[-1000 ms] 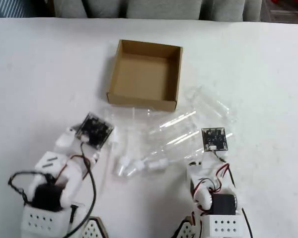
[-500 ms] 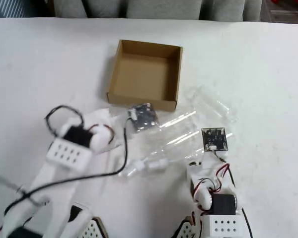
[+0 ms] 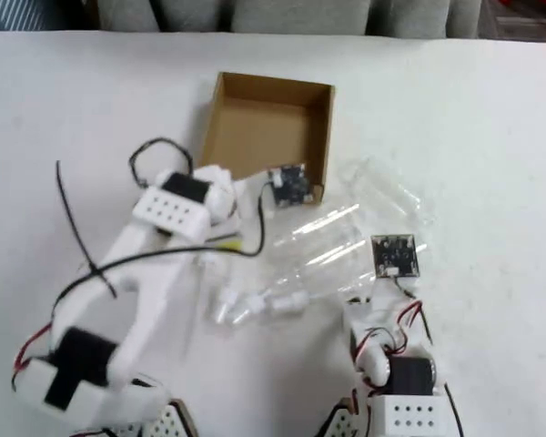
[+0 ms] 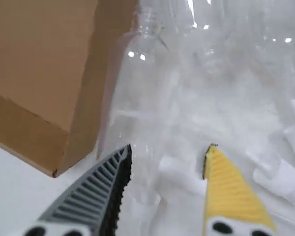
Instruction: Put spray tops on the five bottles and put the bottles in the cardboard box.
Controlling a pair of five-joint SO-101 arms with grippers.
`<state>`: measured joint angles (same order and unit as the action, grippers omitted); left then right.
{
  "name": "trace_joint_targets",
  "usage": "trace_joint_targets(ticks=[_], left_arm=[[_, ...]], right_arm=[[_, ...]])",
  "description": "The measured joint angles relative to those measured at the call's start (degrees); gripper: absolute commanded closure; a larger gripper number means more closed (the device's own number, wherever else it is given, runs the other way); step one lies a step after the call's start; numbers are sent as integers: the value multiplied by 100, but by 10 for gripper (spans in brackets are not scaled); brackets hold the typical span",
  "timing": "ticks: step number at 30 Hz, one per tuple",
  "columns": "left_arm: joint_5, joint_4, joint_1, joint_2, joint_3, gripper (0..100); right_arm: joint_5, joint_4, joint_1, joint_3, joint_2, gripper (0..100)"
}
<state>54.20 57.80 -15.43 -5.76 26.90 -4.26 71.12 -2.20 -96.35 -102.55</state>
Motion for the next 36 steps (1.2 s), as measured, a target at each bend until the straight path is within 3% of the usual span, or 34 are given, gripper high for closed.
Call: trace_joint_targets(ticks=[15, 36], left_arm=[[229, -9, 149, 2224, -1864, 748], [264, 220, 176, 2602, -2084, 748]], right_arm=[[0, 0, 0, 0, 0, 964], [-211, 0, 0, 0, 0, 967]])
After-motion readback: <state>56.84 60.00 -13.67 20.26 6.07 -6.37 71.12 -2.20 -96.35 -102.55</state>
